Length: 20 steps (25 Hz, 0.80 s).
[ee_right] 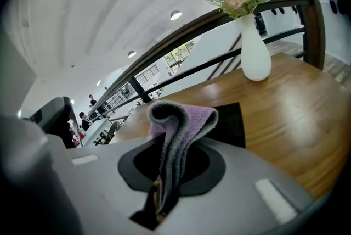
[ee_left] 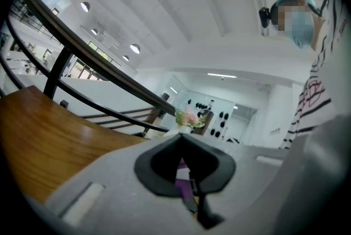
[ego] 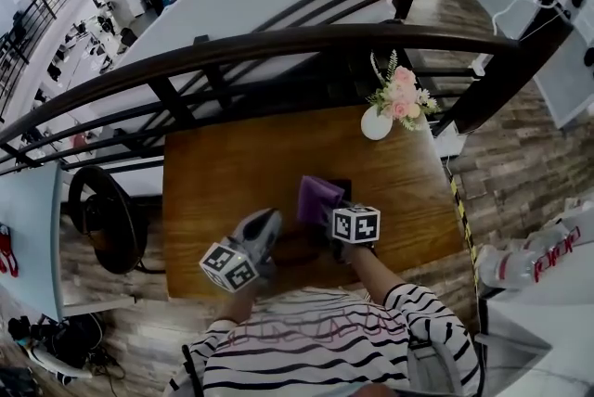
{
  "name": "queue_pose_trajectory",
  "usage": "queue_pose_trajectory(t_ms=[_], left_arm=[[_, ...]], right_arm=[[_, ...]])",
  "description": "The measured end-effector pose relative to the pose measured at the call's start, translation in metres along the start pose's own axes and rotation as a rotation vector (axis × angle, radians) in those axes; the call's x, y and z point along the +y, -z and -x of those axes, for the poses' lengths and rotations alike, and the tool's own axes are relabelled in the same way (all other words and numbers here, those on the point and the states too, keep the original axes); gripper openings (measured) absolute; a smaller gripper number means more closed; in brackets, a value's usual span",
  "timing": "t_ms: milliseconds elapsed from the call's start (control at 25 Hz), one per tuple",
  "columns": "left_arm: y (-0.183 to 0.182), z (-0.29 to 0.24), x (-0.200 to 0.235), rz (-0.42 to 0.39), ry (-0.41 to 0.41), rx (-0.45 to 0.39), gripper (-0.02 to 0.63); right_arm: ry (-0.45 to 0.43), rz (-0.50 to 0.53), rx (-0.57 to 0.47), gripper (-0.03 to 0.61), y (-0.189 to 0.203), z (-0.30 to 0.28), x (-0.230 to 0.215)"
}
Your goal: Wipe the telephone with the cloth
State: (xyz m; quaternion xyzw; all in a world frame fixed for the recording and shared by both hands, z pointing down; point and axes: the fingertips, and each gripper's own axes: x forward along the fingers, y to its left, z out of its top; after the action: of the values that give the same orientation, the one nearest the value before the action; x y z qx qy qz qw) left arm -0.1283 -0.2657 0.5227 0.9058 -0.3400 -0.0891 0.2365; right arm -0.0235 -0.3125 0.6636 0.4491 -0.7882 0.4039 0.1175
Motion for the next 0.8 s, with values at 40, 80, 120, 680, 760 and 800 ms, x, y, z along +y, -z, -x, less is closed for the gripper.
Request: queue_pose_trajectory(t_ms=[40,80,120,680,760,800], left_arm=[[0.001,-0.003,-0.002,0.002,0.004,0.002,0.000],[0.003,-0.006,-0.004,0.004,0.007,0.005,0.000],[0.004,-0.008,-0.007,0.004,0.010,0.007,0.000],[0.020,-0.018,-0.035,0.005,0.036,0.004,0.000],[0.021,-0.016,-0.037,0.006,0.031,-0.002,0.000],[0.021,-0.014,-0.038,0.008,0.028,-0.005,0.000]], right_arm=[[0.010,-0.004,-0.001,0.037,0.001,0.004,-0.006],[0.020,-0.009,-0.004,0.037,0.001,0.007,-0.013],[0.030,-0.016,-0.007,0.037,0.002,0.012,-0.020],[0.206,-0.074,-0.059,0.037,0.006,0.075,-0.095],[0.184,-0.079,-0.075,0.037,0.006,0.079,-0.089],[0.168,-0.078,-0.086,0.037,0.004,0.080,-0.083]])
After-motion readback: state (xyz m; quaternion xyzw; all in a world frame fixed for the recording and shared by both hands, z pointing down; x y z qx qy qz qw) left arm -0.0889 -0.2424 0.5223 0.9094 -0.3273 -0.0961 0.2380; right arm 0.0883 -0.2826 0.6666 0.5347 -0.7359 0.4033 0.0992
